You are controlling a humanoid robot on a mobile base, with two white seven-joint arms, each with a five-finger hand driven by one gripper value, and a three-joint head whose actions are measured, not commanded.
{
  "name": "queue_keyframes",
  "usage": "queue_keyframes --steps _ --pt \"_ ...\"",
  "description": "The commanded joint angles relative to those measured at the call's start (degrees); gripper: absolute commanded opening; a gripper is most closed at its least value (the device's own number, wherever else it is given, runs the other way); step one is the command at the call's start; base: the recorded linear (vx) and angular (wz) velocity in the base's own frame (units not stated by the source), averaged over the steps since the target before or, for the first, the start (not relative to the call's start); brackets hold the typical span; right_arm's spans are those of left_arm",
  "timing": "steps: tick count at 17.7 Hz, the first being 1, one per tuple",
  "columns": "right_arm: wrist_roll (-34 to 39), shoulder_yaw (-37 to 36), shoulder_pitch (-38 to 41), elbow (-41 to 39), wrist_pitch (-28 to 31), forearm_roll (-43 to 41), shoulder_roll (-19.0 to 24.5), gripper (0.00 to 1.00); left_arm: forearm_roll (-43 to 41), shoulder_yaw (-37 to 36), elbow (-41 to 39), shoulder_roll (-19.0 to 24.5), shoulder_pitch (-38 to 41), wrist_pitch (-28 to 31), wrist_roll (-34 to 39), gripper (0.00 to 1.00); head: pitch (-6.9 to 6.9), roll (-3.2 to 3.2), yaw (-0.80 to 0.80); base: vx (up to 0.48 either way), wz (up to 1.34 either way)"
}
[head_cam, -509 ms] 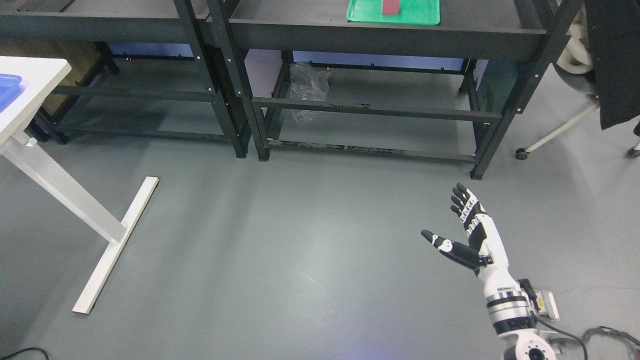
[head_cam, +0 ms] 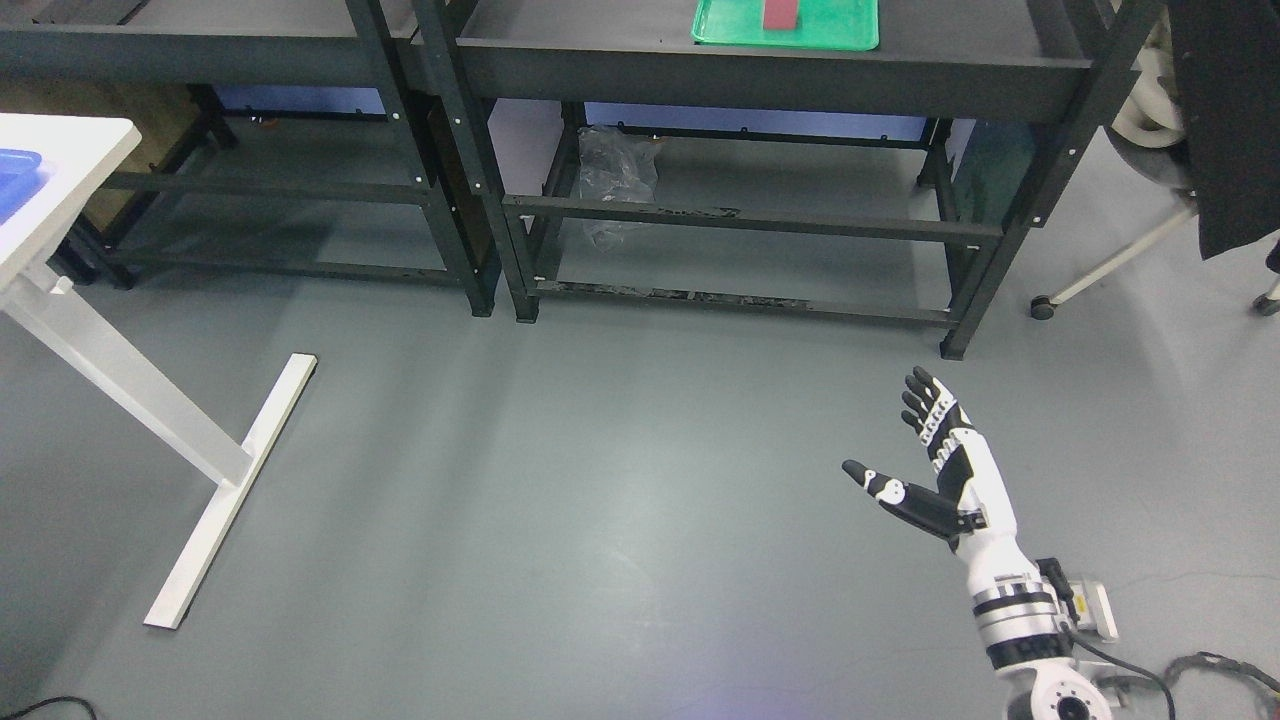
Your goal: Pick pink block from left shelf to tray
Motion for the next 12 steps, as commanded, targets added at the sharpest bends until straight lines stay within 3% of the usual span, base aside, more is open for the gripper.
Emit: queue_keyframes --steps 1,12 --pt "0.0 -1.1 -0.1 0.0 -0.1 1.8 -1.0 1.00 0.0 0.0 -1.0 1.0 1.1 0.0 0.0 1.00 0.00 0.00 0.00 0.000 0.00" --pt "-0.4 -1.2 -0.1 0.0 0.3 1.7 -1.0 1.00 0.0 0.0 -1.0 1.0 1.1 0.0 0.0 1.00 0.00 0.00 0.00 0.008 -0.01"
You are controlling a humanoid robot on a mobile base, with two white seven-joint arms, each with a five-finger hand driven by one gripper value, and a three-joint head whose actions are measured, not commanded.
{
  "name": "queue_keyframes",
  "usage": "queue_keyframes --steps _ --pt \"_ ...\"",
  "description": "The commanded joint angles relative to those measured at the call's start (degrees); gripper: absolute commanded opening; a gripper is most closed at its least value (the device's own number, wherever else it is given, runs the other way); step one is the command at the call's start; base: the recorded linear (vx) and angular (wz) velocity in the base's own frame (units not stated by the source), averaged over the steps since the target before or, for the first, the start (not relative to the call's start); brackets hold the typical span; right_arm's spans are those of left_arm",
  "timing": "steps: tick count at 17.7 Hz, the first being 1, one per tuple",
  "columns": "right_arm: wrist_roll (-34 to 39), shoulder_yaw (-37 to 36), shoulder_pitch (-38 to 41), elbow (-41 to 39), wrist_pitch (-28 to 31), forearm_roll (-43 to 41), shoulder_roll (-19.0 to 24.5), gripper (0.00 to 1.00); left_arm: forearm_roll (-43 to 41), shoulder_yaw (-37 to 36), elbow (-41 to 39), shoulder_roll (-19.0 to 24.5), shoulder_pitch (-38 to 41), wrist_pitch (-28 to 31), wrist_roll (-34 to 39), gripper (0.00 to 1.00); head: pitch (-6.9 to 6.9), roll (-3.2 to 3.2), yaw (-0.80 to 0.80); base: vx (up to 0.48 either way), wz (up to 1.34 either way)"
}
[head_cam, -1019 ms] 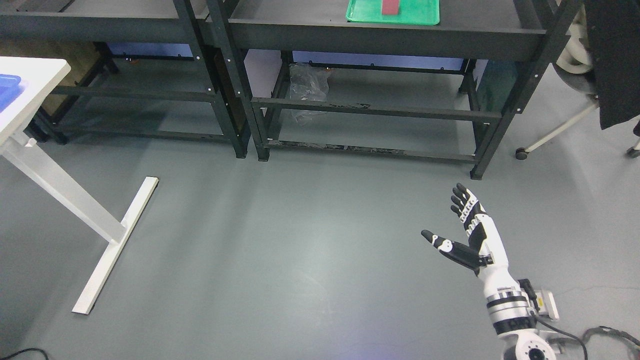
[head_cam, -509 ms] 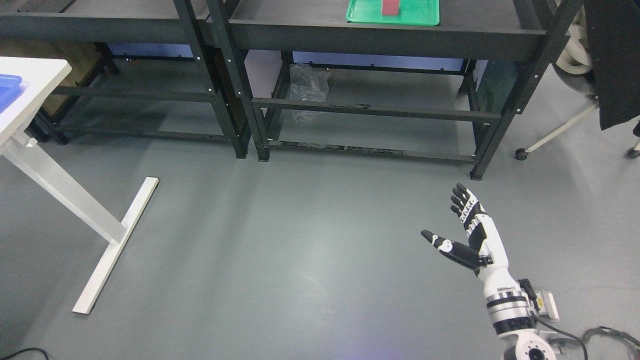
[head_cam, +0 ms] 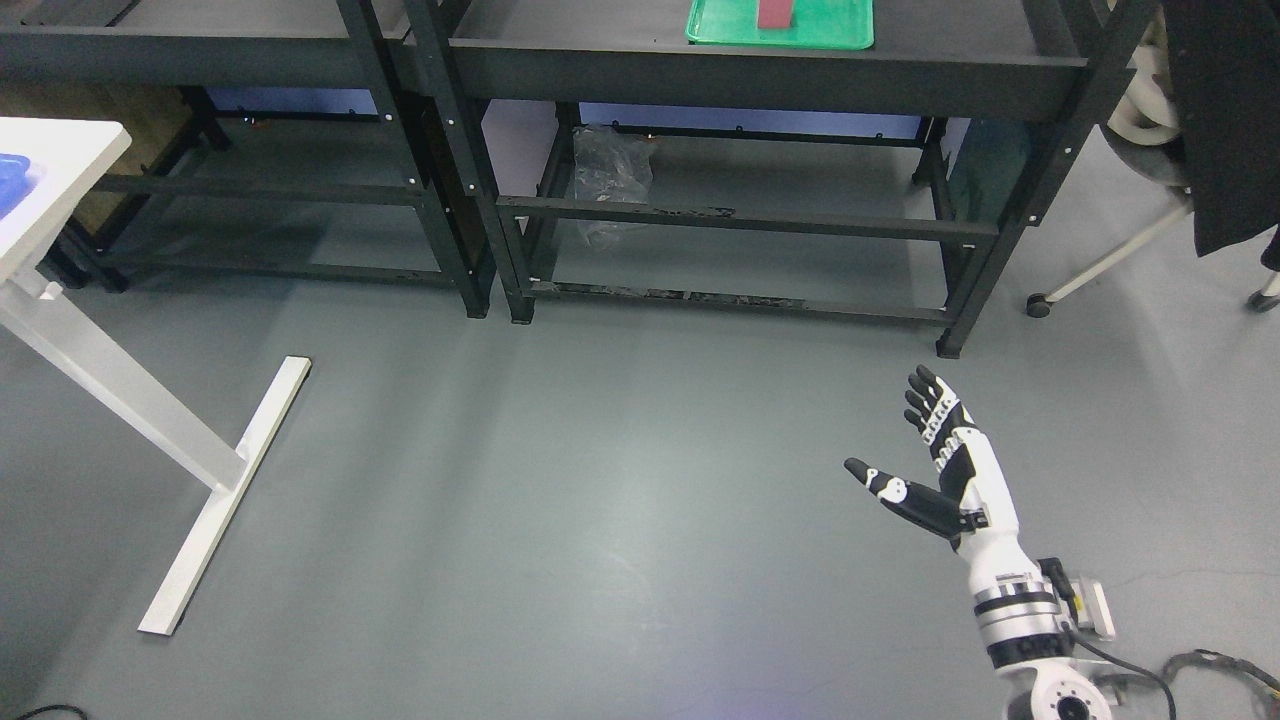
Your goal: Pick pink block from left shelf to tray
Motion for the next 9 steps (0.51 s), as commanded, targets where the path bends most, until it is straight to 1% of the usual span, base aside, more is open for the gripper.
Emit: queue_keyframes --steps 1,3,4,7,9 --pt "-0.4 -1.1 0.0 0.0 -0.4 1.8 -1.0 0.99 0.0 0.0 -1.0 1.0 1.1 0.0 0.0 1.00 0.00 0.00 0.00 0.024 -0.03" --pt "-0.8 -1.5 -0.5 0.0 -2.7 4.1 -1.0 0.99 0.0 0.0 -1.0 1.0 1.1 0.0 0.0 1.00 0.00 0.00 0.00 0.037 -0.06" --pt "-1.1 -1.7 -0.7 0.0 -3.1 7.1 -1.0 0.99 0.0 0.0 -1.0 1.0 1.1 0.0 0.0 1.00 0.00 0.00 0.00 0.045 -0.07" --pt "-3.5 -1.9 -1.6 0.0 -4.4 19.3 -1.0 0.98 0.0 0.0 -1.0 1.0 1.1 0.0 0.0 1.00 0.00 0.00 0.00 0.068 -0.11" --pt "-3.6 -1.6 -2.0 0.0 -5.9 28.6 -1.0 0.98 0.0 0.0 -1.0 1.0 1.1 0.0 0.0 1.00 0.00 0.00 0.00 0.095 -0.15"
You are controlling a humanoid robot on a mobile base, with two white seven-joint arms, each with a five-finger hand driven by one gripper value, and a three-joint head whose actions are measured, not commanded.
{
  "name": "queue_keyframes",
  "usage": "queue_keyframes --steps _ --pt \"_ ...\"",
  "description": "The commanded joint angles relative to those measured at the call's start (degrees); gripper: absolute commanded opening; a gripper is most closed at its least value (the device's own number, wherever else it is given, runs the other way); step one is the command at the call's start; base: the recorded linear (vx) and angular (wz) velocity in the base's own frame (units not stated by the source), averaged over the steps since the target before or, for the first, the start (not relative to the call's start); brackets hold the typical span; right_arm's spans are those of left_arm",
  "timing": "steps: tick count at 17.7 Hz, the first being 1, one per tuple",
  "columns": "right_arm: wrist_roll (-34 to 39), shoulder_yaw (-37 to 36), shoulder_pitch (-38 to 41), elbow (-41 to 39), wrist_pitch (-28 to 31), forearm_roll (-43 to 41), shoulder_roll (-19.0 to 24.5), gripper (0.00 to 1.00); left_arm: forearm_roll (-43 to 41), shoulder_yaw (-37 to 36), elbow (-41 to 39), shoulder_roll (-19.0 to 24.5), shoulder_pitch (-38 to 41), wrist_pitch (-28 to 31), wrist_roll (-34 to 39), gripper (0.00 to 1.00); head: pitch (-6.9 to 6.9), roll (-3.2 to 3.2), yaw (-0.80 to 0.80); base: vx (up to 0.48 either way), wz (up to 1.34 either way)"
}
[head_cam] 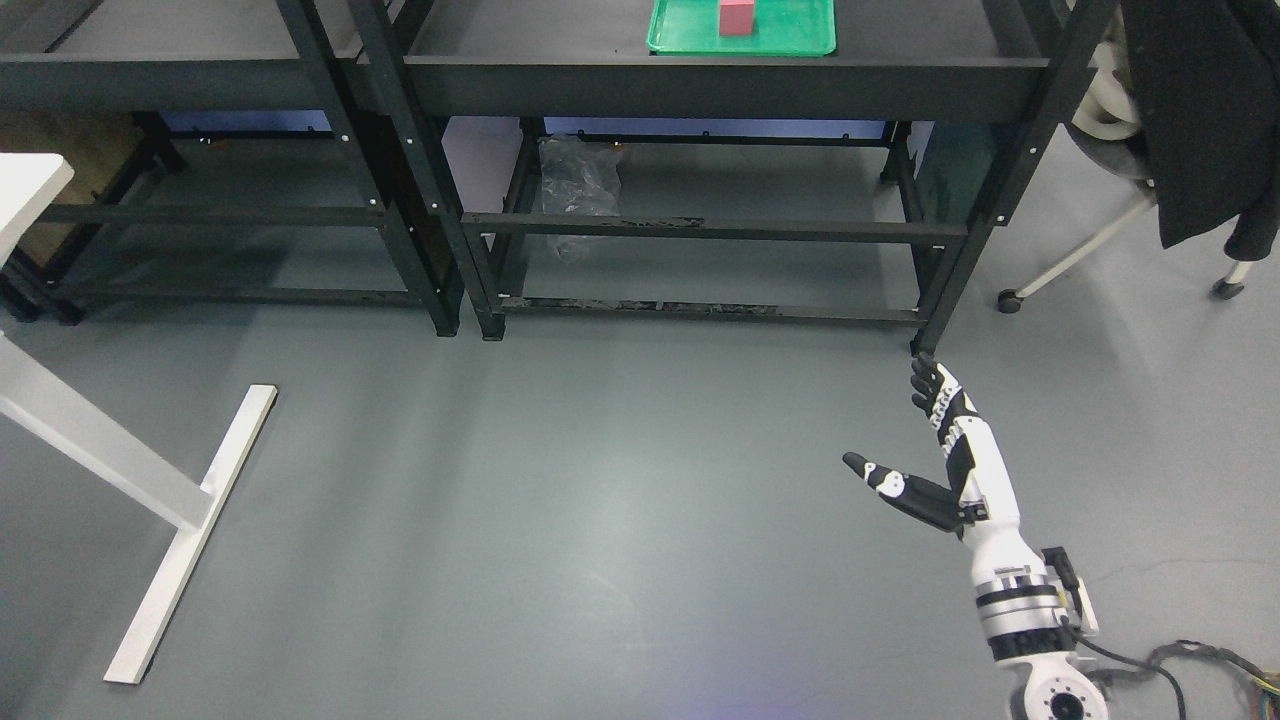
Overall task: Pick pink block from left shelf to tray
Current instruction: 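Drive toward the shelf and bring the right hand near the green tray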
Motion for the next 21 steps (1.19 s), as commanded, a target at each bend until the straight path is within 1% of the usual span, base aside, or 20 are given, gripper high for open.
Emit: queue_keyframes --steps 1,3,5,6,8,9,11,12,13,14,15,16,17,19,21 --pt "-0.9 -1.3 -1.1 0.0 -2.7 24.8 -1.0 0.98 0.0 0.0 -1.0 1.0 1.1 0.0 0.0 1.00 0.00 0.00 0.00 0.109 -0.15" --pt "-0.9 -1.2 -1.3 0.0 -4.1 31.8 -1.0 0.99 0.0 0.0 -1.0 1.0 1.1 0.0 0.0 1.00 0.00 0.00 0.00 0.104 -0.12" --pt "-1.1 -1.4 -1.1 -0.2 -7.6 32.2 -1.0 0.99 0.0 0.0 -1.0 1.0 1.1 0.0 0.0 1.00 0.00 0.00 0.00 0.096 -0.05" --pt "-1.6 -1.8 -1.1 -0.2 -10.3 32.1 -1.0 0.99 0.0 0.0 -1.0 1.0 1.1 0.0 0.0 1.00 0.00 0.00 0.00 0.079 0.09" --pt "-4.7 -2.1 -1.1 -0.2 -15.8 30.6 -1.0 0.99 0.0 0.0 -1.0 1.0 1.1 0.0 0.0 1.00 0.00 0.00 0.00 0.065 0.12" --pt "-5.9 -2.3 -1.5 -0.2 -16.7 30.4 -1.0 0.99 0.0 0.0 -1.0 1.0 1.1 -0.1 0.0 1.00 0.00 0.00 0.00 0.052 0.16" --pt "-6.1 -2.4 -2.4 -0.2 -16.7 31.3 -1.0 0.99 0.0 0.0 -1.0 1.0 1.1 0.0 0.0 1.00 0.00 0.00 0.00 0.047 0.20" --pt "-6.2 -2.4 -2.8 -0.2 -16.6 33.3 -1.0 0.99 0.0 0.0 -1.0 1.0 1.1 0.0 0.0 1.00 0.00 0.00 0.00 0.063 0.22" --pt "-6.6 -2.3 -3.0 -0.2 -16.5 38.2 -1.0 0.99 0.0 0.0 -1.0 1.0 1.1 0.0 0.0 1.00 0.00 0.00 0.00 0.063 0.22" --pt "-7.9 -2.2 -3.3 -0.2 -15.5 43.3 -1.0 0.98 0.0 0.0 -1.0 1.0 1.1 0.0 0.0 1.00 0.00 0.00 0.00 0.071 0.15" --pt "-11.1 -1.8 -3.4 -0.2 -12.8 49.6 -1.0 0.94 0.0 0.0 -1.0 1.0 1.1 0.0 0.0 1.00 0.00 0.00 0.00 0.071 0.15" --pt "-15.3 -1.6 -3.7 -0.2 -8.6 54.8 -1.0 0.92 0.0 0.0 -1.0 1.0 1.1 0.0 0.0 1.00 0.00 0.00 0.00 0.090 0.13" --pt "-17.7 -1.1 -4.0 -0.2 -3.1 57.7 -1.0 0.92 0.0 0.0 -1.0 1.0 1.1 0.0 0.0 1.00 0.00 0.00 0.00 0.110 0.13" --pt "-18.7 -0.6 -4.9 -0.2 7.4 60.7 -1.0 0.93 0.0 0.0 -1.0 1.0 1.1 0.0 0.0 1.00 0.00 0.00 0.00 0.120 0.11" --pt "-20.6 -0.6 -4.9 -0.2 8.9 61.3 -1.0 0.93 0.0 0.0 -1.0 1.0 1.1 0.0 0.0 1.00 0.00 0.00 0.00 0.148 0.08"
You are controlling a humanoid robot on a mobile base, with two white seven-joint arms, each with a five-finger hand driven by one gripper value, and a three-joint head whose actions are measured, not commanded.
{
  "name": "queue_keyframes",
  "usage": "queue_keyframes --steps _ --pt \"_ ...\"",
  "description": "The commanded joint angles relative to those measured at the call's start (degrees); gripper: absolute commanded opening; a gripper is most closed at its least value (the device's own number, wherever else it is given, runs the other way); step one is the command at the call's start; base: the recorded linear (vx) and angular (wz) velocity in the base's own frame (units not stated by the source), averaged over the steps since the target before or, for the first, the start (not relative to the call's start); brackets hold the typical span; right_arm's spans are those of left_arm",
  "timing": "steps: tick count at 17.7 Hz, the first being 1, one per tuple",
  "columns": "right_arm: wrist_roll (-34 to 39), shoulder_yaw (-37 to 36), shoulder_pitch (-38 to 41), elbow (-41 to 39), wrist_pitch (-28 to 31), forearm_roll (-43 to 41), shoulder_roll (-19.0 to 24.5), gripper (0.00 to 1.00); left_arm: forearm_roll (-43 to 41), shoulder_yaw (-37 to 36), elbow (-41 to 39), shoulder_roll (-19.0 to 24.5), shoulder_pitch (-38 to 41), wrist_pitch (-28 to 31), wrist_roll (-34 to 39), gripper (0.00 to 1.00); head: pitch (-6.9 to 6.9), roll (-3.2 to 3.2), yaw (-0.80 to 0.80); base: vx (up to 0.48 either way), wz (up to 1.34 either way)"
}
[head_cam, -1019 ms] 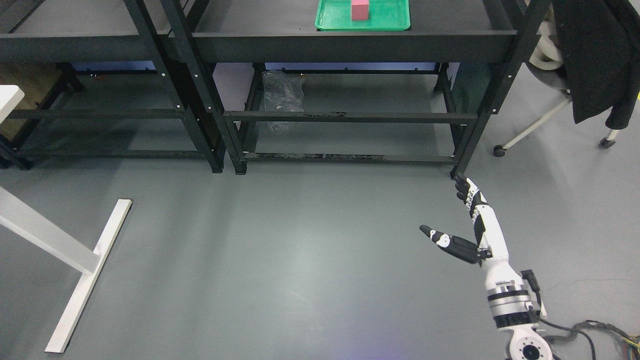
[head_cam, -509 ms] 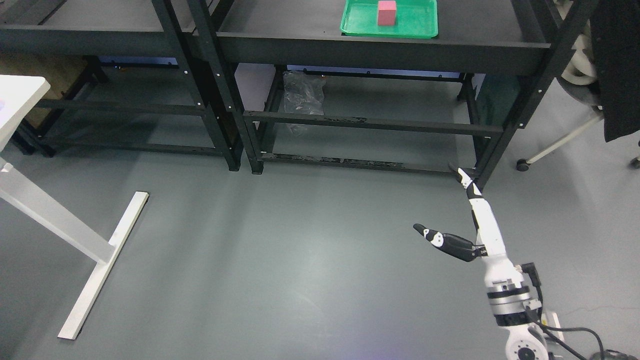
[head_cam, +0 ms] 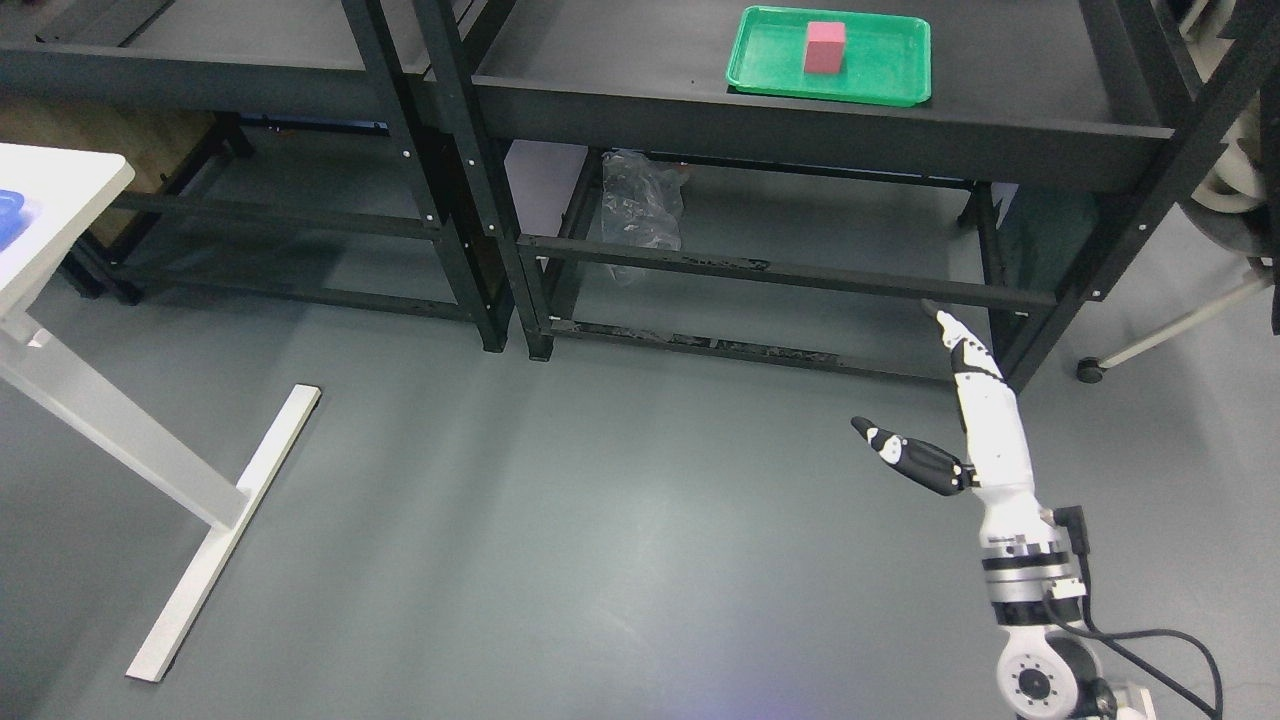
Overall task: Pick pink block from left shelf to tray
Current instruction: 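Drive toward the shelf and bring the right hand near the green tray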
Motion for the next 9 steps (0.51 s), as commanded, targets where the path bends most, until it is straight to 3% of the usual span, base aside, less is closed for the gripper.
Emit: queue_keyframes --steps 1,3,9 --pt "-6.8 0.0 -1.0 0.0 16.1 27.8 -1.0 0.93 0.0 0.0 -1.0 1.0 1.1 0.0 0.0 1.00 0.00 0.00 0.00 0.165 0.06" --pt "-11.7 0.2 -1.0 0.0 16.8 27.8 -1.0 0.95 0.0 0.0 -1.0 1.0 1.1 0.0 0.0 1.00 0.00 0.00 0.00 0.172 0.00" --pt "-14.6 1.2 -1.0 0.0 12.3 25.0 -1.0 0.99 0.0 0.0 -1.0 1.0 1.1 0.0 0.0 1.00 0.00 0.00 0.00 0.211 -0.01"
